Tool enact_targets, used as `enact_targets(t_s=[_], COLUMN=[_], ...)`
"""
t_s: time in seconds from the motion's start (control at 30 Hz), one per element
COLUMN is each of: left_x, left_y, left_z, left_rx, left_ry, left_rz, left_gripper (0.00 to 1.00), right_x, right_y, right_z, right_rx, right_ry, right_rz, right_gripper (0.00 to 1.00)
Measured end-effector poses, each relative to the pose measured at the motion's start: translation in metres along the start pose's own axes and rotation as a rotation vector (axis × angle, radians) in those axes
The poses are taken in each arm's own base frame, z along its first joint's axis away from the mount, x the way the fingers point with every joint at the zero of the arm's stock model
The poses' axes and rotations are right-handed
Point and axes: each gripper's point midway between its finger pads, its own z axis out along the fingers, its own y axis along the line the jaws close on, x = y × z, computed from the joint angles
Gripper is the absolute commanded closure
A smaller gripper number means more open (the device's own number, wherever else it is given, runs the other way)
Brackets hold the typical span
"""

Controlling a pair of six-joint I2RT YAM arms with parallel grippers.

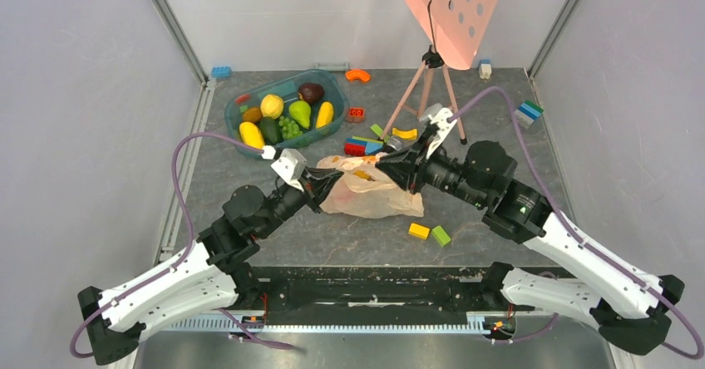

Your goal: Take the fake fruits out of the plastic bag

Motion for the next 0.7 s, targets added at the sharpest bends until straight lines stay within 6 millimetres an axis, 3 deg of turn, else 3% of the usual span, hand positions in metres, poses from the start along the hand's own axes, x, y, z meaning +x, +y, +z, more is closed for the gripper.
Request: enact_targets(t_s=[0.17, 0.33, 0.47, 0.57, 0.7], left_x=[-0.007, -0.014, -0.015, -0.016, -0.020], left_y=[-0.002, -0.003, -0.004, -0.004, -0.005], left_z=[0.000, 0.001, 0.002, 0.002, -0.001], left_rx=[0.002, 0.005, 0.006, 0.006, 0.008], left_ry=[-0.016, -0.034, -0.035, -0.039, -0.053], left_rz=[-0.018, -0.024, -0.039, -0.045, -0.051], left_gripper=[0.98, 0.98, 0.98, 0.98, 0.98], right_x=[0.028, 0.046, 0.077, 0.106, 0.108], right_y=[0.026, 0.047, 0.064, 0.063, 0.042], right_z=[0.000, 0.003, 0.017, 0.026, 0.029], right_rx=[-0.004, 0.015, 0.057, 0.142, 0.252], right_ry=[0.087, 0.129, 0.213, 0.280, 0.271], right_rz=[0.026, 0.040, 0.008, -0.028, -0.032], right_gripper=[0.95, 0.99, 1.00, 1.00, 1.00])
